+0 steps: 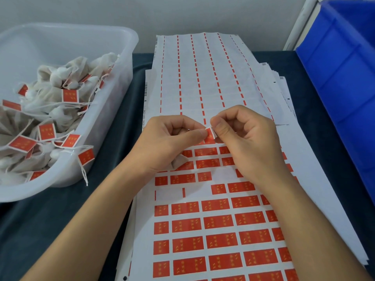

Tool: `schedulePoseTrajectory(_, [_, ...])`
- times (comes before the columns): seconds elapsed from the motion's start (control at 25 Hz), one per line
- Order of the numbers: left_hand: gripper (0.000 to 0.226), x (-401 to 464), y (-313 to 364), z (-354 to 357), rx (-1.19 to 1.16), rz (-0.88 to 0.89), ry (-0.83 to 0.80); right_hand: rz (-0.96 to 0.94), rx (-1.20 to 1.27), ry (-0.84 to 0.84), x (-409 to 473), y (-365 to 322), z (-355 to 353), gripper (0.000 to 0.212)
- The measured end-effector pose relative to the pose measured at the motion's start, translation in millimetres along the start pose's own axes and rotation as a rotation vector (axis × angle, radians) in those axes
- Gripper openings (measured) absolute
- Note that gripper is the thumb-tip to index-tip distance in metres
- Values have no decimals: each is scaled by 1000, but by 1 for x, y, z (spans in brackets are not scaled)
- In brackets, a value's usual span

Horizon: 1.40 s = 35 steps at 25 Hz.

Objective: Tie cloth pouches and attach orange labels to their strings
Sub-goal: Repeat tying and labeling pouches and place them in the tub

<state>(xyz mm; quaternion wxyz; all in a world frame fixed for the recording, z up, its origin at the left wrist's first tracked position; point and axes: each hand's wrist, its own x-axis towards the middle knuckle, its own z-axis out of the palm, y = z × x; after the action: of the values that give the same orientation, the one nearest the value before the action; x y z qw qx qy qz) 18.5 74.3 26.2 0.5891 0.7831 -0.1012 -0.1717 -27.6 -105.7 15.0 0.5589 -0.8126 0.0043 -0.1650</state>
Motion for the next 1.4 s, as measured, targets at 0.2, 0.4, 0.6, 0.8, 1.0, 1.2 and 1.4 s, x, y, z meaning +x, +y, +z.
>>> schedulePoseTrajectory(0.2, [11,0,0,1,12,6,11,2,8,-2,0,-1,0,5])
schedulePoseTrajectory(0.4, [12,0,0,1,-1,-8,11,5,9,-7,0,-1,0,4])
schedulePoseTrajectory(0.6, [11,0,1,1,-6,-23,14,2,10,-9,0,-1,0,4])
schedulePoseTrajectory(0.8, [11,0,1,1,3,-39,11,10,6,-7,-1,-2,1,5])
schedulePoseTrajectory(1.0, [11,1,0,1,-7,-38,13,21,7,-17,-1,-1,1,6])
schedulePoseTrajectory(1.2, [13,2,-2,2,-45,-12,32,17,104,-98,-3,-2,-1,14])
schedulePoseTrajectory(1.4, [18,1,-1,1,-66,-7,37,-29,59,-172,-3,-1,-1,28])
